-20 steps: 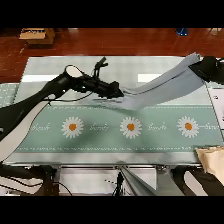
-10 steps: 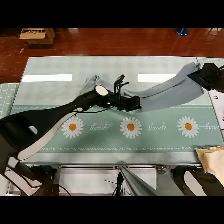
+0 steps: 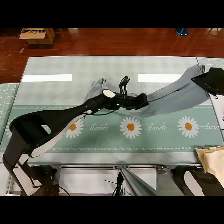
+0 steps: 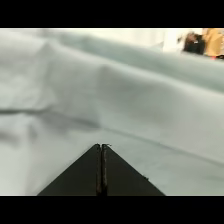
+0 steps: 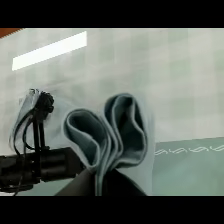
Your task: Fold the shirts.
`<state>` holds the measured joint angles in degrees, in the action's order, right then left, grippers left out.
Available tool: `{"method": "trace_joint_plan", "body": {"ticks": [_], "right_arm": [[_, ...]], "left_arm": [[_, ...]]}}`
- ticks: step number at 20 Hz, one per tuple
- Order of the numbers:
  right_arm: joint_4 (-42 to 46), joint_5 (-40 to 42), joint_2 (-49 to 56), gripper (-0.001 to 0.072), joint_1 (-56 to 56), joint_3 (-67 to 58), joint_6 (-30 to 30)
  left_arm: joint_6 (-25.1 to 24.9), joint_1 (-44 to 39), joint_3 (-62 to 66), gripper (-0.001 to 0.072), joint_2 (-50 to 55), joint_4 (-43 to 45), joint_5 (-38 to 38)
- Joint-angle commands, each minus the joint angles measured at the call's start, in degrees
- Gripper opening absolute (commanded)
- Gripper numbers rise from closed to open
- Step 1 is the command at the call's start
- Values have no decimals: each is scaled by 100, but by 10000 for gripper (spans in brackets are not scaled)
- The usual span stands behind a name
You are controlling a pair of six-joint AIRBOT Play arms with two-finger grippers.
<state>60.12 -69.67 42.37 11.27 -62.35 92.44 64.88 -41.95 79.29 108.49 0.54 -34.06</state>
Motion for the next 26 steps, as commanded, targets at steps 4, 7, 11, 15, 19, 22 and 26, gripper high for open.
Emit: {"method": "trace_joint_plan", "body": {"ticks": [4,7,11,15,19,22,26], "right_arm": [[190,774,13,29,-824,-2,0],[448,1864,402,29,-2063,-2,354],[466,3722,1585,29,-3351,-2,590],[271,5285,3095,29,-4277,-2,610],[-470,6476,4258,30,-4859,-2,610],[-1071,7090,4634,31,-5158,-22,610],[-1075,7512,4752,403,-5372,-214,649]], "left_arm": [[22,931,48,27,-1491,1547,-911],[879,1567,48,27,-2743,3842,-1095],[1690,2693,48,28,-4221,6081,-2243],[1714,3742,48,28,-5268,6308,-3106],[1902,4098,37,28,-5969,6317,-3528],[1943,4044,37,28,-6216,6314,-3836],[1943,4039,-186,29,-6236,6310,-3860]]}}
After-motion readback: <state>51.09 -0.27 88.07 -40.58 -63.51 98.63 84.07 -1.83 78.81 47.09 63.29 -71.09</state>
